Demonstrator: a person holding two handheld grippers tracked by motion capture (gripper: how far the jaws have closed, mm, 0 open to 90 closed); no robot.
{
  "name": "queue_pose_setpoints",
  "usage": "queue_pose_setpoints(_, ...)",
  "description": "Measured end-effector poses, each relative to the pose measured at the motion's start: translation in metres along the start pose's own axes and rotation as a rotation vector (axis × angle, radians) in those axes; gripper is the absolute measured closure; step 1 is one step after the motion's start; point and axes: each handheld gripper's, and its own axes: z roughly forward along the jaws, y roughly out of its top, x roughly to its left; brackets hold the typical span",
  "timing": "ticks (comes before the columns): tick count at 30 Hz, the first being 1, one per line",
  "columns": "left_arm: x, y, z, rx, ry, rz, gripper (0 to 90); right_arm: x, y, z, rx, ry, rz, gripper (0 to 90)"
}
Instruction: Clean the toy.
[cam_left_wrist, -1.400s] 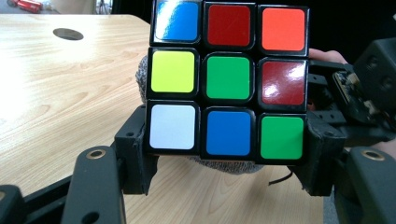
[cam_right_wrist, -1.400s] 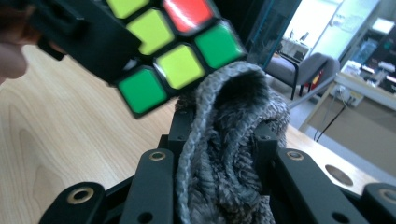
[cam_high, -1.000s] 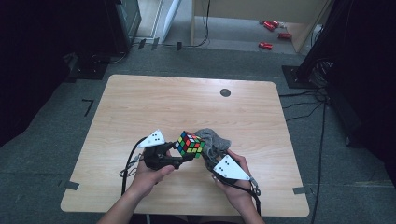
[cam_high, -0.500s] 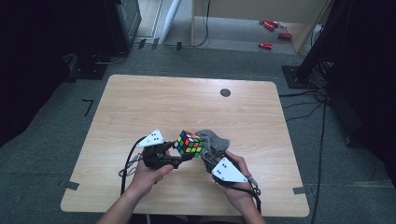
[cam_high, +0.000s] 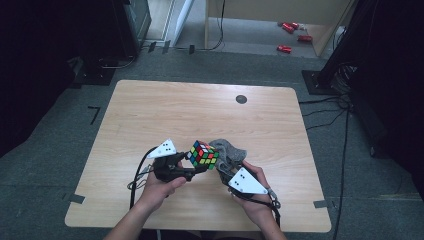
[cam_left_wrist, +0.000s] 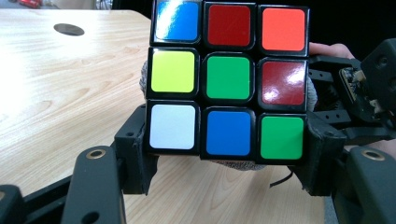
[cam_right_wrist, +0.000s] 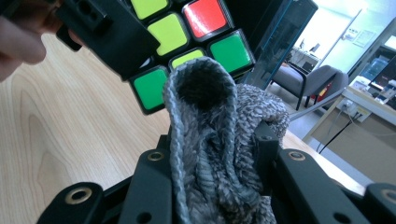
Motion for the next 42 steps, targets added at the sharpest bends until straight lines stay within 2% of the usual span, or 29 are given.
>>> queue_pose_setpoints(2,0.001,0.000,-0.001,-0.004,0.003,0.001,34.9,0.005,-0.002,0.002,0.016,0.045,-0.046,69.3)
queue_pose_setpoints(4,0.003,0.001,-0.004,-0.016,0.018,0.001,34.9,0.009,-0.003,0.004,0.047,0.141,-0.094,69.2)
queue_pose_setpoints(5,0.004,0.001,-0.005,-0.022,0.027,0.003,34.9,0.009,-0.004,0.005,0.081,0.158,-0.113,69.2)
queue_pose_setpoints(6,0.005,0.000,-0.006,-0.029,0.038,0.011,34.9,0.007,-0.005,0.005,0.097,0.144,-0.105,69.1)
queue_pose_setpoints(7,0.005,-0.001,-0.006,-0.034,0.058,0.029,34.9,0.003,-0.005,0.004,0.106,0.118,-0.064,69.1)
queue_pose_setpoints(9,0.004,-0.004,-0.005,-0.037,0.106,0.092,35.0,-0.010,-0.001,-0.003,0.079,0.048,0.068,69.1)
queue_pose_setpoints(11,0.001,-0.010,-0.001,-0.033,0.139,0.182,35.0,-0.022,0.007,-0.013,0.009,-0.016,0.187,69.3)
queue_pose_setpoints(12,-0.001,-0.012,0.001,-0.031,0.148,0.216,35.0,-0.025,0.015,-0.020,-0.045,-0.047,0.240,69.3)
queue_pose_setpoints(13,-0.004,-0.015,0.004,-0.020,0.164,0.270,35.0,-0.026,0.020,-0.024,-0.079,-0.062,0.255,69.2)
queue_pose_setpoints(15,-0.012,-0.021,0.012,0.018,0.188,0.367,35.0,-0.025,0.034,-0.030,-0.145,-0.069,0.281,68.9)
queue_pose_setpoints(17,-0.021,-0.026,0.020,0.044,0.216,0.454,35.0,-0.020,0.045,-0.034,-0.213,-0.041,0.344,68.9)
queue_pose_setpoints(19,-0.029,-0.029,0.023,0.036,0.208,0.491,35.0,-0.014,0.050,-0.032,-0.244,0.012,0.388,68.9)
queue_pose_setpoints(21,-0.034,-0.028,0.021,-0.001,0.201,0.497,35.0,-0.009,0.045,-0.025,-0.205,0.016,0.388,69.2)
queue_pose_setpoints(22,-0.035,-0.027,0.019,-0.008,0.207,0.504,35.0,-0.008,0.039,-0.023,-0.192,0.010,0.409,69.6)
queue_pose_setpoints(24,-0.035,-0.026,0.016,-0.022,0.226,0.513,34.9,-0.010,0.026,-0.020,-0.219,0.002,0.505,70.3)
queue_pose_setpoints(25,-0.034,-0.025,0.014,-0.032,0.223,0.505,34.9,-0.012,0.021,-0.018,-0.197,-0.015,0.526,70.5)
queue_pose_setpoints(29,-0.029,-0.024,0.013,-0.032,0.224,0.484,34.8,-0.023,0.009,-0.017,-0.068,-0.107,0.504,70.8)
queue_pose_setpoints(30,-0.029,-0.024,0.014,-0.027,0.223,0.486,34.8,-0.025,0.010,-0.020,-0.067,-0.118,0.501,70.6)
queue_pose_setpoints(31,-0.029,-0.024,0.014,-0.018,0.225,0.491,34.8,-0.027,0.014,-0.023,-0.092,-0.113,0.514,70.4)
queue_pose_setpoints(32,-0.030,-0.025,0.015,-0.010,0.227,0.492,34.8,-0.027,0.019,-0.025,-0.124,-0.100,0.524,70.3)
queue_pose_setpoints(35,-0.032,-0.025,0.016,-0.008,0.215,0.495,34.8,-0.016,0.035,-0.026,-0.190,-0.031,0.485,69.8)
queue_pose_setpoints(37,-0.035,-0.024,0.014,-0.021,0.219,0.501,34.9,-0.008,0.036,-0.021,-0.179,-0.007,0.459,69.4)
queue_pose_setpoints(38,-0.035,-0.023,0.013,-0.023,0.220,0.497,34.9,-0.006,0.032,-0.018,-0.186,-0.017,0.457,69.6)
queue_pose_setpoints(39,-0.033,-0.022,0.011,-0.026,0.210,0.483,34.8,-0.008,0.026,-0.017,-0.191,-0.024,0.483,69.9)
queue_pose_setpoints(40,-0.032,-0.021,0.010,-0.025,0.210,0.474,34.8,-0.013,0.017,-0.015,-0.156,-0.045,0.507,70.1)
queue_pose_setpoints(41,-0.030,-0.021,0.009,-0.029,0.212,0.461,34.8,-0.016,0.011,-0.015,-0.129,-0.063,0.511,70.2)
queue_pose_setpoints(42,-0.027,-0.019,0.008,-0.042,0.204,0.432,34.8,-0.021,0.003,-0.014,-0.075,-0.093,0.506,70.1)
